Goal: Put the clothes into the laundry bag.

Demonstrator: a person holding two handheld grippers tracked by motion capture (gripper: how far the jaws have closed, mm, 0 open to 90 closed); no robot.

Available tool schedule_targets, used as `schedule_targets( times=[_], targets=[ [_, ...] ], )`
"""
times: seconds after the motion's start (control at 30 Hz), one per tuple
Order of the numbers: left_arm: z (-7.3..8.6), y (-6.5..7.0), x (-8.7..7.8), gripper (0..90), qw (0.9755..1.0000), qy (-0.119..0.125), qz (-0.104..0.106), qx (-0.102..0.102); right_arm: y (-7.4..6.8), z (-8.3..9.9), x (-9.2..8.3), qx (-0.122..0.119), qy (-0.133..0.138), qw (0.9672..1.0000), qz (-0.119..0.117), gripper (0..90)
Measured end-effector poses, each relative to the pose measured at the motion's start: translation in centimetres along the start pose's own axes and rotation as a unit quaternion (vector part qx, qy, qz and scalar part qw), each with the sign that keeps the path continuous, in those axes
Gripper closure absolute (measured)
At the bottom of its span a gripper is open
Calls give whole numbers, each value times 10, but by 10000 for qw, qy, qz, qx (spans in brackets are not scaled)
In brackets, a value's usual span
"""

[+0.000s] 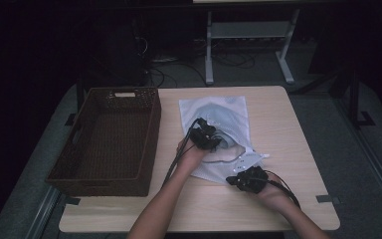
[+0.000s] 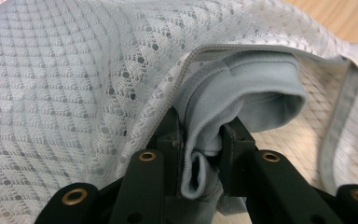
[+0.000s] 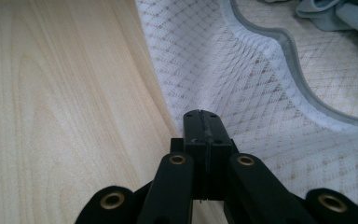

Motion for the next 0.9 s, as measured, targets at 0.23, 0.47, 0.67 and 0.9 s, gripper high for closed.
schedule_targets(
  times=[0.23,0.47,0.67,0.9],
  targets=[
    [-6,-11,7,734,9998,56,-70,-154,0,0,0,33,-6,10000,-9,900],
    [-12,-20,14,733,9994,131,-94,-305,0,0,0,47,-15,10000,-5,900],
    [-15,-23,16,723,9992,135,-77,-364,0,0,0,55,-15,10000,-6,900],
    [-11,-17,5,658,9991,45,224,-355,0,0,0,60,-15,10000,-3,900]
  ],
)
Point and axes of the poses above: each handheld gripper's, and its own axes: x roughly forward along the jaws, z roughly out of its underside, y roughly to its right, the point moved 2 cm from there along x, roughly forward along the jaws, and after that the axes turned 6 degrees about -x, right-handed, at the moved point
